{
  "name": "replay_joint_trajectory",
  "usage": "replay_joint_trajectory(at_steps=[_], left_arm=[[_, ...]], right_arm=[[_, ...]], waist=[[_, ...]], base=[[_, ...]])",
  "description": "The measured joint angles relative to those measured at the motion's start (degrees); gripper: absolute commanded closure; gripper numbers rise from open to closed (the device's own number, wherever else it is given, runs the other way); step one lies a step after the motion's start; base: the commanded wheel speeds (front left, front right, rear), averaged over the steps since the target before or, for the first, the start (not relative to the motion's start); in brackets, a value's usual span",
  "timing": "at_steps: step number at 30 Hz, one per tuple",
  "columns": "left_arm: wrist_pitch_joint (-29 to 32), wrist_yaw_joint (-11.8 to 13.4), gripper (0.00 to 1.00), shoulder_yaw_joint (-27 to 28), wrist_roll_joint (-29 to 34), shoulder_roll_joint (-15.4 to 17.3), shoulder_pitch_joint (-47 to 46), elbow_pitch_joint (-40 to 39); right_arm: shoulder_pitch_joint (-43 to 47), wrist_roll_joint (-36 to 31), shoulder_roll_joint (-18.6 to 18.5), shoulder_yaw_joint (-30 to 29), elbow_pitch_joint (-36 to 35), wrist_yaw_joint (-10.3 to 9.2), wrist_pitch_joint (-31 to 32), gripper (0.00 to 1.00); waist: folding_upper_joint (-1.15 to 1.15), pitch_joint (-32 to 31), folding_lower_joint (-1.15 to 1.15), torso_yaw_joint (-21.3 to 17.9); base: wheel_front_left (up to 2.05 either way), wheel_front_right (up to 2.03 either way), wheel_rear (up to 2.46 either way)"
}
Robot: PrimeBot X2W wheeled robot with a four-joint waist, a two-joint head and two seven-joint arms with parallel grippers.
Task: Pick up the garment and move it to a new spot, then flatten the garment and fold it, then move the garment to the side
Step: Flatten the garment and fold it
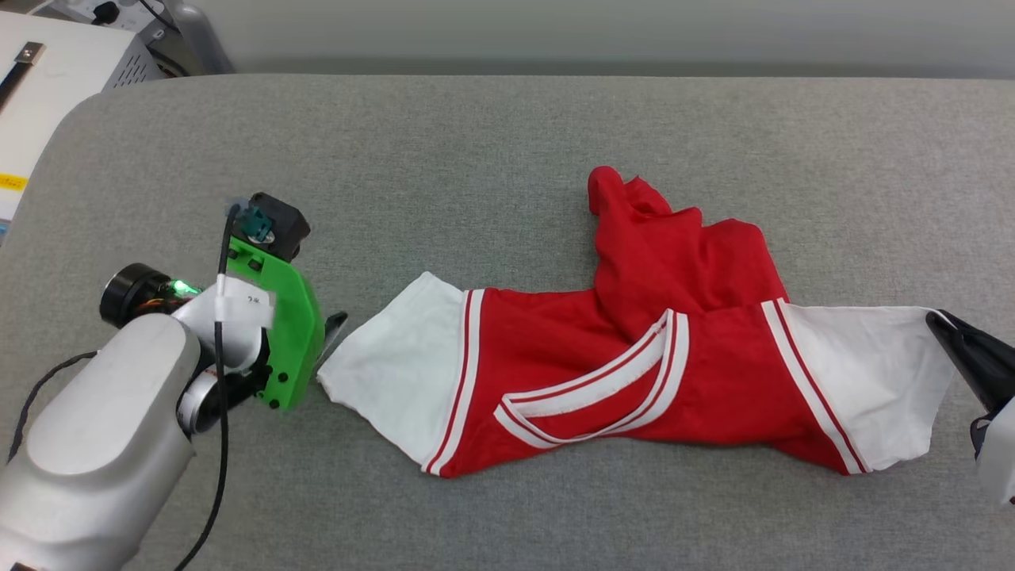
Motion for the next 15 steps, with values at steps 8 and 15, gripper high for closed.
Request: replay_joint_trajectory(at_steps=[8, 15], left_arm=[[6.4, 0.0, 0.00, -11.2, -7.6, 3.4, -1.7, 2.8], [5.3, 0.0, 0.55, -16.3, -10.3, 3.5, -3.8, 6.6]], right_arm=[[-0.4, -0.4, 1.2, 0.8, -1.0, 0.00, 0.5, 1.00], [-1.7, -0.4, 1.5, 2.4, -0.4, 0.00, 0.5, 1.00]], waist=[[0.00, 3.0, 0.00, -2.0], [0.00, 4.5, 0.00, -2.8]], base=[[0.00, 0.00, 0.00], [0.00, 0.00, 0.00]])
